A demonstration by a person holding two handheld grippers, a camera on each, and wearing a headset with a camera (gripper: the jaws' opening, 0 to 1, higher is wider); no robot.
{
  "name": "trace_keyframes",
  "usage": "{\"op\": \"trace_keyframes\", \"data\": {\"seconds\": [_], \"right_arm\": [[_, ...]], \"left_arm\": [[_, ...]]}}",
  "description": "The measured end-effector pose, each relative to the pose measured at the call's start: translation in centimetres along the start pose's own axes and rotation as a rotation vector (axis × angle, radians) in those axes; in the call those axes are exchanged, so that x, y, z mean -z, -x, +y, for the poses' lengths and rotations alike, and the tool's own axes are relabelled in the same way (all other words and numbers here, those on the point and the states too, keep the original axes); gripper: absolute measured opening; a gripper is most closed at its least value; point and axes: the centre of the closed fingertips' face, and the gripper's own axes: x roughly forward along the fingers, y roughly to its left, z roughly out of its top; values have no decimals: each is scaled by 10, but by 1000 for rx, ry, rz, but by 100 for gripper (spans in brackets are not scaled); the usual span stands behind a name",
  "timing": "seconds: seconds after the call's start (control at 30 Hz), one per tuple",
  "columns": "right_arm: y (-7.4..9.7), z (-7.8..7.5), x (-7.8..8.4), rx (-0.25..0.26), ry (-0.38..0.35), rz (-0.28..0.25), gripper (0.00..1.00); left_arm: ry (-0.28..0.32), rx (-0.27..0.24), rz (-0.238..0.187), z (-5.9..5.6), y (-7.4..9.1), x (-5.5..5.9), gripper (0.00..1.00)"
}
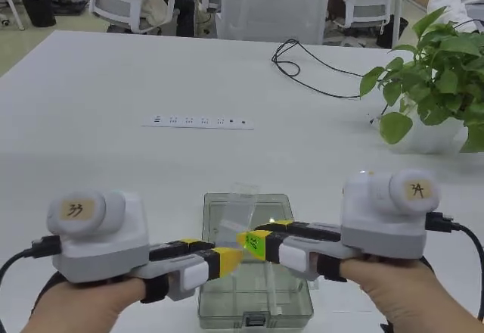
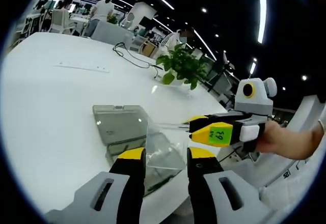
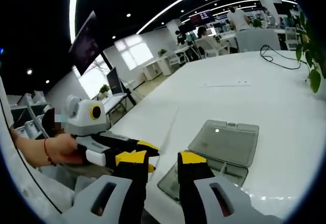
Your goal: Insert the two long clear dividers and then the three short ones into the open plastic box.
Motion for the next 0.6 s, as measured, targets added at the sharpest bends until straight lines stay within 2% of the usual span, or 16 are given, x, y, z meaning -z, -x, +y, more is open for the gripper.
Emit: {"op": "trace_keyframes", "data": {"seconds": [0.2,0.37,0.53,0.6], "right_arm": [[-2,0,-3,7,-35,-12,19],[-4,0,-1,12,-67,-5,11],[-5,2,-2,39,-112,-18,7],[-6,1,-2,43,-111,-18,7]], "left_arm": [[-19,6,13,-2,-2,2,30],[-24,12,17,-4,-2,3,30],[-33,18,13,-6,-4,2,31],[-49,4,16,-3,-5,3,26]]}}
